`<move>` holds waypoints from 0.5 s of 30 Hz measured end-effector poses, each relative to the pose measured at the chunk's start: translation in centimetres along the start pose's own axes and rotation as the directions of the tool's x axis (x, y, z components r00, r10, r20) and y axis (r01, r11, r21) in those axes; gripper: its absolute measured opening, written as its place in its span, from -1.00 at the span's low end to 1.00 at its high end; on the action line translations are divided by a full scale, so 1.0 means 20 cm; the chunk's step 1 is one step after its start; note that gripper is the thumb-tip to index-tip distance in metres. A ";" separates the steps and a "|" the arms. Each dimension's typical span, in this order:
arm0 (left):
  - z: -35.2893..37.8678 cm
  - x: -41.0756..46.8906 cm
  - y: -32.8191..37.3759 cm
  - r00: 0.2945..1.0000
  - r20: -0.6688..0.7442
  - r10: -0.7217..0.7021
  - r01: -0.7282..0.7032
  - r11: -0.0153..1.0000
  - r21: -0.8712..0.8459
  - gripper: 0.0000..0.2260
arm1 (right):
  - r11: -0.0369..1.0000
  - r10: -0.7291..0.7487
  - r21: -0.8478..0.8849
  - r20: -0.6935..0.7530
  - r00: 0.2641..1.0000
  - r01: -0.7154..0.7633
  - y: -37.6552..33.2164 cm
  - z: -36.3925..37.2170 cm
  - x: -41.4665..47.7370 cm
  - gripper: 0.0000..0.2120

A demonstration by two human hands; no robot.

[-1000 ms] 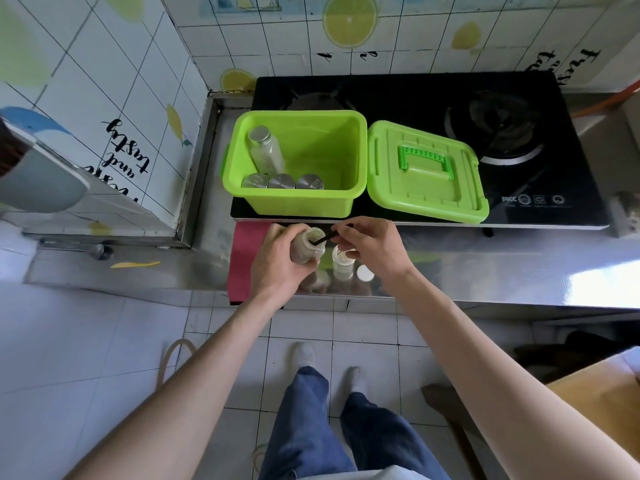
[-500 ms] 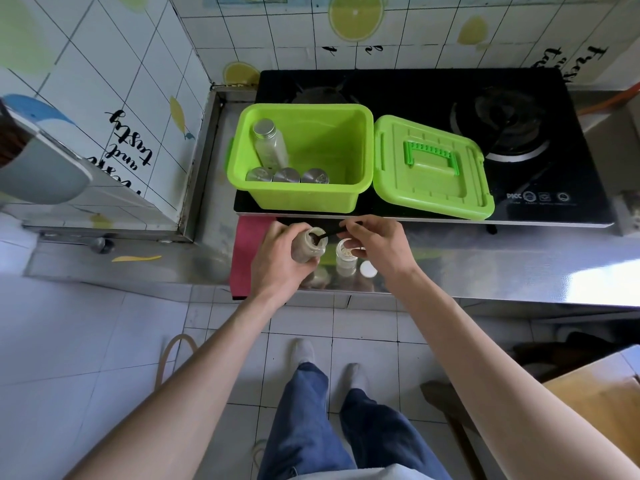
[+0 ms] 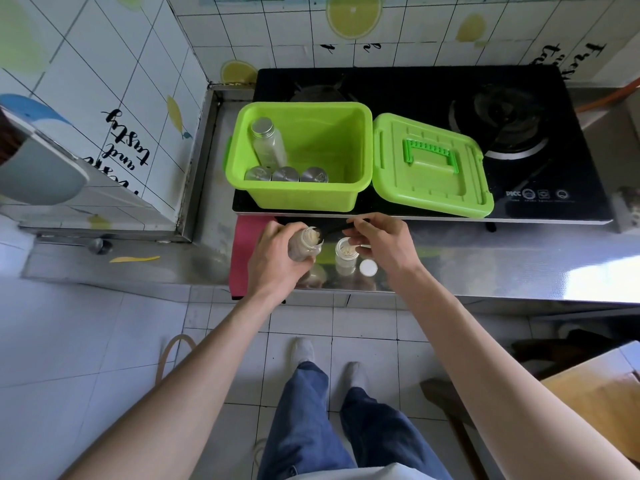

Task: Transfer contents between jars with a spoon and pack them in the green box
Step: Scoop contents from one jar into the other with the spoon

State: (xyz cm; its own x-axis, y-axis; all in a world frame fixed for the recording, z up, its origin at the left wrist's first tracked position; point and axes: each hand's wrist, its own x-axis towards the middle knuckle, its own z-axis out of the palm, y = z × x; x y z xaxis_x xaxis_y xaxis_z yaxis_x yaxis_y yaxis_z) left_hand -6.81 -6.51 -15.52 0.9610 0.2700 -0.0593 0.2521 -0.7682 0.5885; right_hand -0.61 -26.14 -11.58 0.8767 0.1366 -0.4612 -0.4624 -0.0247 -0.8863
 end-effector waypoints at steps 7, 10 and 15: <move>0.02 0.02 0.01 1.000 0.011 -0.005 0.005 1.000 -0.003 -0.54 | 1.000 0.004 -0.003 -0.015 1.000 -0.004 -0.01 -0.05 0.00 -0.84; 0.03 0.03 0.02 1.000 0.022 -0.007 0.007 1.000 0.003 -0.53 | 1.000 0.010 0.016 -0.017 1.000 -0.009 -0.01 -0.07 0.01 -0.84; 0.05 0.04 0.02 0.999 0.038 -0.019 0.019 1.000 0.006 -0.52 | 0.999 0.009 0.043 -0.035 0.999 -0.007 -0.02 -0.14 0.01 -0.83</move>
State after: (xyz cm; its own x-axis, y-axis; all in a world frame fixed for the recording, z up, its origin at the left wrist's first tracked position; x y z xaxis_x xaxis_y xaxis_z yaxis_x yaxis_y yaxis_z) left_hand -5.80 -7.24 -16.18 0.9597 0.2625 -0.1007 0.2708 -0.7665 0.5823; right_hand 0.17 -28.91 -11.43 0.8767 0.1017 -0.4701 -0.4741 0.0172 -0.8803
